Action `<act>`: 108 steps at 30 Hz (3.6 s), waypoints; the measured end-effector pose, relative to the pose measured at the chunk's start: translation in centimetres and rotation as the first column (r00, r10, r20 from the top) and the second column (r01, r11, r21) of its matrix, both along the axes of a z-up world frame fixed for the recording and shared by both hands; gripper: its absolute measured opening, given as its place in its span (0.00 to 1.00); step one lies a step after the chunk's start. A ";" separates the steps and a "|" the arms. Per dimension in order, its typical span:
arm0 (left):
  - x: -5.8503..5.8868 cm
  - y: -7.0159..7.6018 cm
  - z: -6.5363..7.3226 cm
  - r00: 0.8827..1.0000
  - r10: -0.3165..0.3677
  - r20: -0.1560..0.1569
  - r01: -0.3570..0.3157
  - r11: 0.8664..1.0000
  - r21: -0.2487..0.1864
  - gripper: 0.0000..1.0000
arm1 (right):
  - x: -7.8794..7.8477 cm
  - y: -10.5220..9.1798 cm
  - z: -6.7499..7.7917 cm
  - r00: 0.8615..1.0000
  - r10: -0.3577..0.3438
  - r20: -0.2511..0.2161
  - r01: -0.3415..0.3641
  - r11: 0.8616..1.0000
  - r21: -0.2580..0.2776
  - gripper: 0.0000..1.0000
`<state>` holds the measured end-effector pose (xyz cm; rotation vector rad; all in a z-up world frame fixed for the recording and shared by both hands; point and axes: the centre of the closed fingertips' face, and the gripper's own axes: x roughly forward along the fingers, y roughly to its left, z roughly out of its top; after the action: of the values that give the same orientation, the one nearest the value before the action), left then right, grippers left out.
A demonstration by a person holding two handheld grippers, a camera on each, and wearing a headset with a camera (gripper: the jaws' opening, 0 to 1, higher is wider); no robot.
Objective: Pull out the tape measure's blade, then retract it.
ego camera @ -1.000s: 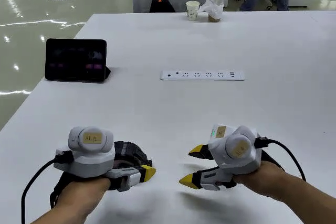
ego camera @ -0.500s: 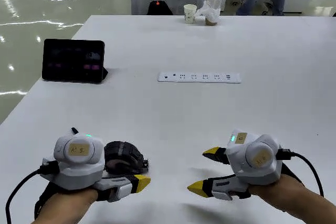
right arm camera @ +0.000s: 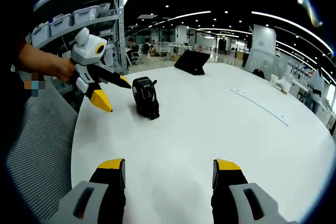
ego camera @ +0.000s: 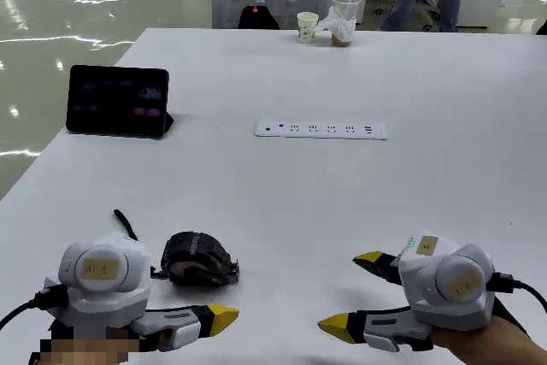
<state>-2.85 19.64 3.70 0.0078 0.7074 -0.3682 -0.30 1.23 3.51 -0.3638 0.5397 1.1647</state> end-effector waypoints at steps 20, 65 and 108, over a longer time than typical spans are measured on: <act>-1.5 -0.3 1.2 0.994 -0.073 0.082 0.074 0.997 -0.011 0.97 | -1.0 -2.1 0.7 0.995 -0.100 0.001 0.100 0.993 0.061 0.83; -2.9 -0.4 2.8 0.981 -0.101 0.163 0.108 0.994 -0.035 0.99 | -2.4 -4.1 1.7 0.987 -0.158 -0.014 0.159 0.979 0.127 0.99; -3.0 -0.8 3.1 0.981 -0.113 0.157 0.124 0.991 -0.058 0.99 | -2.4 -4.4 1.6 0.986 -0.165 -0.029 0.167 0.978 0.128 0.99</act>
<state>-5.85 18.84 6.82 0.0138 0.5431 -0.5005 -2.71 -3.15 5.12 -0.1918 0.4978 1.0363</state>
